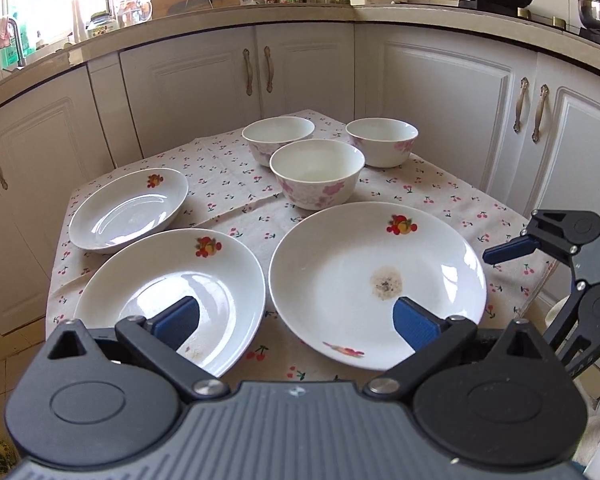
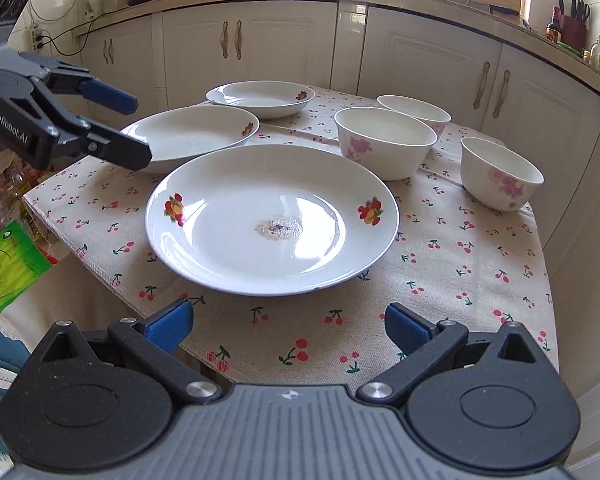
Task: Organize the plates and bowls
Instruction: 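Move the left gripper to the stained white plate and grasp its rim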
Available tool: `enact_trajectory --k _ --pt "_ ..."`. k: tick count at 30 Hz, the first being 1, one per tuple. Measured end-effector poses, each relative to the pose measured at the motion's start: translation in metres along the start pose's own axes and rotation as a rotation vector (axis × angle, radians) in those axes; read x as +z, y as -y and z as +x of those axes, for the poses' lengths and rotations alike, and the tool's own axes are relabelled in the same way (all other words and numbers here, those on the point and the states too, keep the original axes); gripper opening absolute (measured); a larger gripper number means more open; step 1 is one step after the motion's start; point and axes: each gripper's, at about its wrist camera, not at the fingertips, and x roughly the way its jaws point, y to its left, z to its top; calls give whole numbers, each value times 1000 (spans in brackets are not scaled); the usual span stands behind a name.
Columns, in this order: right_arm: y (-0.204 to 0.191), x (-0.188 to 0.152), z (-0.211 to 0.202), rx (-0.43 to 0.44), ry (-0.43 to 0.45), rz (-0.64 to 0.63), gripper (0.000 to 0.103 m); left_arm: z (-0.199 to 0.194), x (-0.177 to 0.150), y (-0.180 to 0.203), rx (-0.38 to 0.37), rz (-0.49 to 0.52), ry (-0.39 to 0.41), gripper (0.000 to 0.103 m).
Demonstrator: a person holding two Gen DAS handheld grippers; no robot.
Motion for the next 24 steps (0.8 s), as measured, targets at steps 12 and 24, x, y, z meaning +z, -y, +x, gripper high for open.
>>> enact_trajectory --k 12,24 --pt "1 2 15 46 2 8 103 30 20 5 -66 46 -19 102" --pt "-1 -1 19 34 57 17 103 67 46 3 -134 139 -65 100"
